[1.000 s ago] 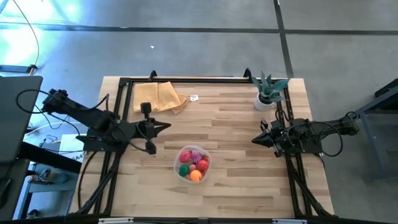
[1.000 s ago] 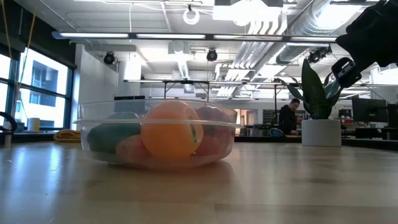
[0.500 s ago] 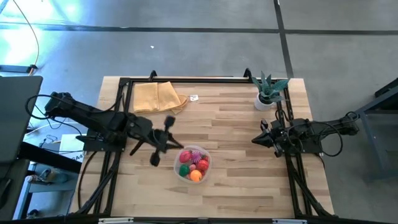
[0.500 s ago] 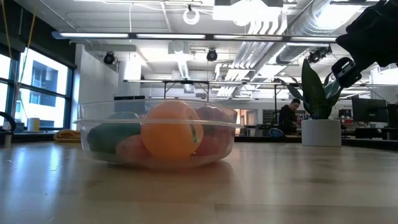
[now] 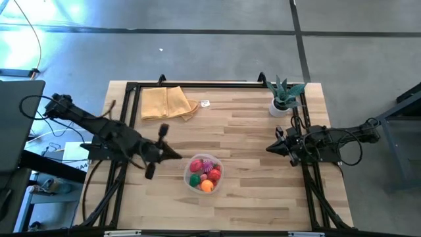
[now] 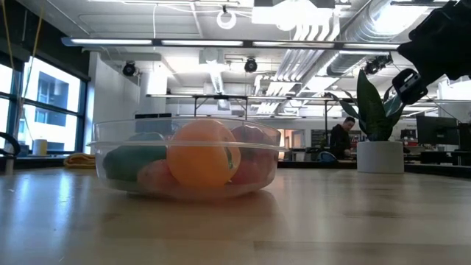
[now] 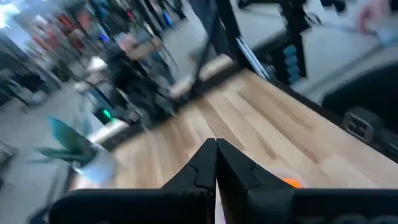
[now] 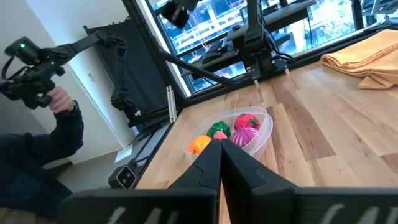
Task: Pick and placing Produce into tupperware
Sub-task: Return to Home Position
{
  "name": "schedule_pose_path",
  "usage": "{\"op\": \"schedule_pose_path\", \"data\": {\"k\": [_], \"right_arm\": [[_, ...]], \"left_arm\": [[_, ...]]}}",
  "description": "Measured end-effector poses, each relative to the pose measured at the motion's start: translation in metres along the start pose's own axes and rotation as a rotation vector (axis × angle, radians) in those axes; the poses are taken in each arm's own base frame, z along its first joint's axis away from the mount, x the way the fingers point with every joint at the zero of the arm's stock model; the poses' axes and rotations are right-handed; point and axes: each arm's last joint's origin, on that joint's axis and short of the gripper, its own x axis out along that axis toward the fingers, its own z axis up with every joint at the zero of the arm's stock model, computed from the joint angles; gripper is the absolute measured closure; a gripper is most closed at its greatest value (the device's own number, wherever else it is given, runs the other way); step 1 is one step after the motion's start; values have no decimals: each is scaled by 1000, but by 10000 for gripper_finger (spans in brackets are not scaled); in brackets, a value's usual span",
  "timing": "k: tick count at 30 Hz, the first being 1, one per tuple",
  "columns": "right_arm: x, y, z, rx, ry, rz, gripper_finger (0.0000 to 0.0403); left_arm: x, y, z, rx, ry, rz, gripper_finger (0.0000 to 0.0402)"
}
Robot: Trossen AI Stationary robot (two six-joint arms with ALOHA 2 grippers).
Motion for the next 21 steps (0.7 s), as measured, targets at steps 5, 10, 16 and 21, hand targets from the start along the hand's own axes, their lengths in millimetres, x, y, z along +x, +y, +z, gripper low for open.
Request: {"op": "schedule_pose_path", "data": {"k": [5,10,16,21], "right_arm": [[0,0,0,0,5,-3,402],[0,0,0,0,7,-5,402],[1,-1,-1,1,15,-8,402],[1,-1,-1,1,14,-8,402]], "left_arm": [[-17,-1,-6,24,-66,12,401],[-33,2,-11,67,-65,41,401],[-57,4,-25,87,-68,85,401],[-79,9,-32,78,-83,163,401]]}}
